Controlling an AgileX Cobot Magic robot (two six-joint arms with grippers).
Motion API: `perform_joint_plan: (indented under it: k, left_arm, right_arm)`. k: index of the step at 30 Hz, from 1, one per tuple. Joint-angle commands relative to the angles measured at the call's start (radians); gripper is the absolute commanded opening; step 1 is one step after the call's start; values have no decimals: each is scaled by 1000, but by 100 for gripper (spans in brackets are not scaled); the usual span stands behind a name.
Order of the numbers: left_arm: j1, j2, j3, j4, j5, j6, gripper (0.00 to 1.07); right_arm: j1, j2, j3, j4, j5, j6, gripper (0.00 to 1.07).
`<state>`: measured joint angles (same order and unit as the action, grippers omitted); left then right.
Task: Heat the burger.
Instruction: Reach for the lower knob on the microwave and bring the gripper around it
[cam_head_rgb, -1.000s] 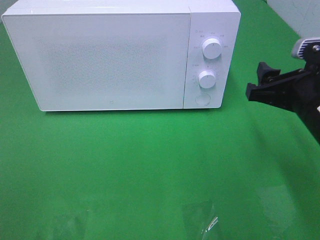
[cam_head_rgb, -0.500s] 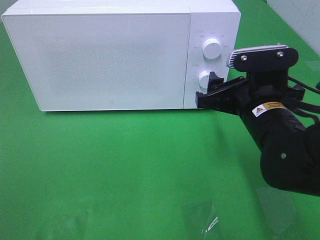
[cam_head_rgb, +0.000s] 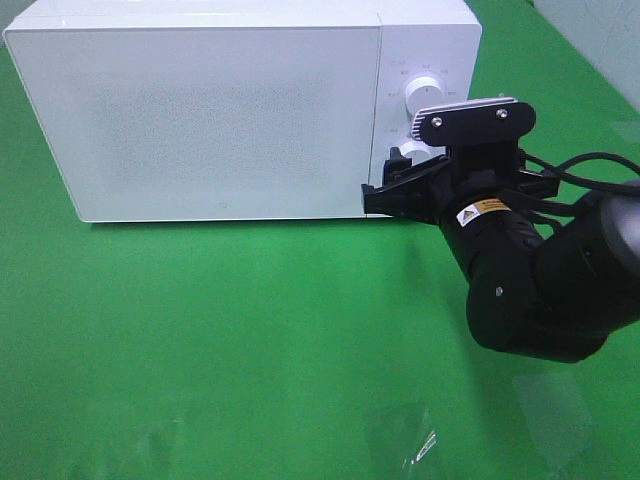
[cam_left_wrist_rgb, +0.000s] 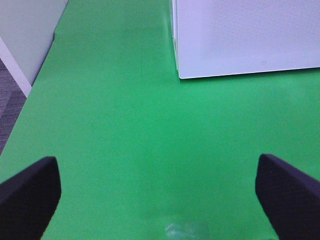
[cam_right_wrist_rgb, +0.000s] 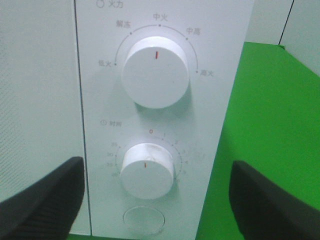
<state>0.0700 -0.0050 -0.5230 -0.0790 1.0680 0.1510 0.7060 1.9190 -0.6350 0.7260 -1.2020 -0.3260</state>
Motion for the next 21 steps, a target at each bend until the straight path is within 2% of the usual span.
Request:
perform_joint_plan:
  k: [1,9,21]
  left_arm:
    - [4,-18,3,-1,3,-5,98]
    - [4,-18,3,0,3,-5,98]
    - [4,-18,3,-1,3,-5,98]
  right_arm:
    - [-22,16,-26,-38,-37,21,75]
    - [-45,91,-91,-94,-16,29,75]
    - [-67,169,-155,-92,-8,39,75]
